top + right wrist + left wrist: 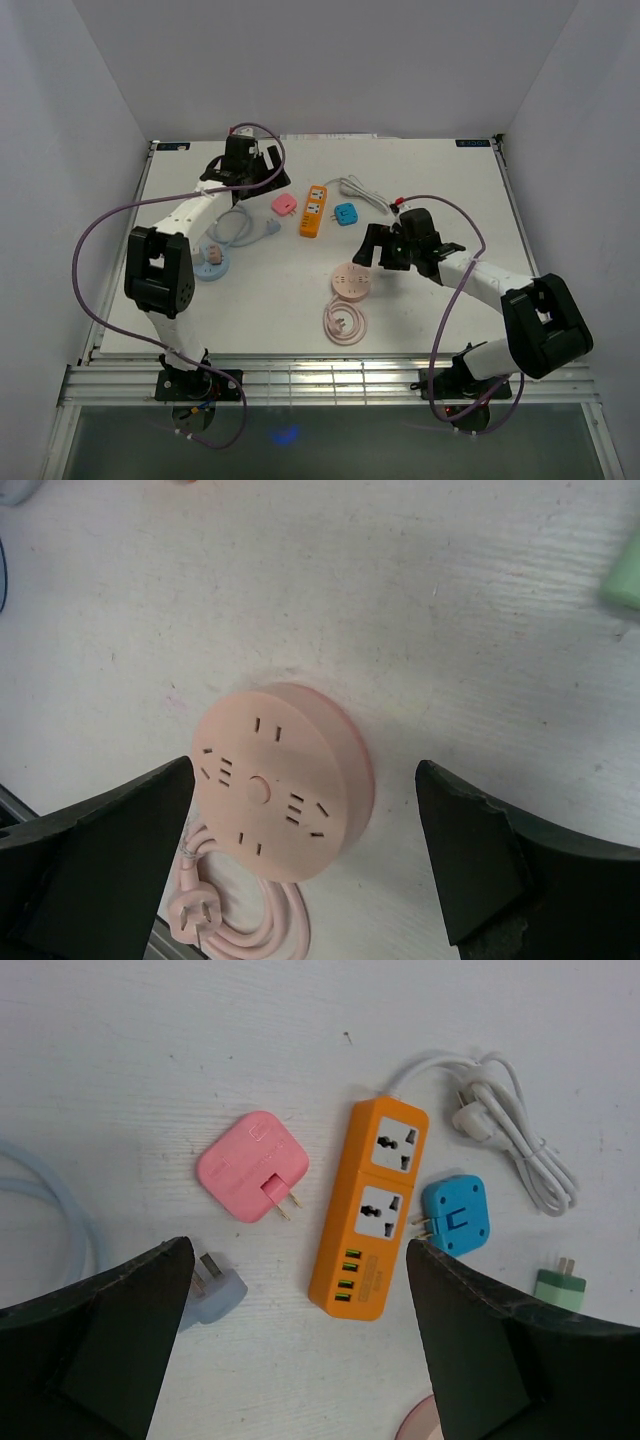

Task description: Insert the plug

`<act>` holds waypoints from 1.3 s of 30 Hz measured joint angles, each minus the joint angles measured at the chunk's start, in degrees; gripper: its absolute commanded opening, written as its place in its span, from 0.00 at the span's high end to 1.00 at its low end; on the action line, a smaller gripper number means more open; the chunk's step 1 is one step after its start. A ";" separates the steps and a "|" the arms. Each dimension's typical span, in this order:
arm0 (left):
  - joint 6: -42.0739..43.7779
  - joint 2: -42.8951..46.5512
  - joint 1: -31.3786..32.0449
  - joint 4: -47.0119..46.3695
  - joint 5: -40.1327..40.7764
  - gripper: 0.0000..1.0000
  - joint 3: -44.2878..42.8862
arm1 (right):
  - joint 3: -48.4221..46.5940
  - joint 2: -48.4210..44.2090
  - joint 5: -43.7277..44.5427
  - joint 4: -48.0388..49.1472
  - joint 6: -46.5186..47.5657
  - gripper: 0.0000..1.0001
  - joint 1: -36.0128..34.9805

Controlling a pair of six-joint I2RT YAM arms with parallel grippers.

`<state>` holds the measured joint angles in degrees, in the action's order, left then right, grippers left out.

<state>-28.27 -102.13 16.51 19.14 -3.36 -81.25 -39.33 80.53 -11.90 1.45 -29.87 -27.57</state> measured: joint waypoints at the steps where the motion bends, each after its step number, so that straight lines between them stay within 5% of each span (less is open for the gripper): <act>1: 0.00 -1.09 -0.22 0.55 0.35 0.02 -0.96 | -0.24 -0.15 0.28 0.07 0.17 0.03 0.37; 10: -3.13 -14.95 -0.17 8.33 3.13 0.02 -12.94 | -3.30 -2.51 1.11 -0.20 4.59 0.02 6.14; 18: -22.08 -17.77 -0.17 17.66 11.54 0.07 -15.28 | -3.58 -4.02 1.05 -0.31 6.93 0.02 8.85; 25: -35.69 -18.56 -0.17 25.40 15.76 0.02 -21.40 | -3.61 -4.02 -0.48 -0.26 7.85 0.02 10.49; 39: -38.53 -26.95 0.46 30.64 16.44 0.02 -32.41 | -3.15 -4.42 -3.65 0.90 7.87 0.02 12.83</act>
<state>-66.81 -129.08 16.97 49.78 13.08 -113.67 -42.48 76.12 -15.55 2.35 -22.00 -14.74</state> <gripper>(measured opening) 0.979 0.978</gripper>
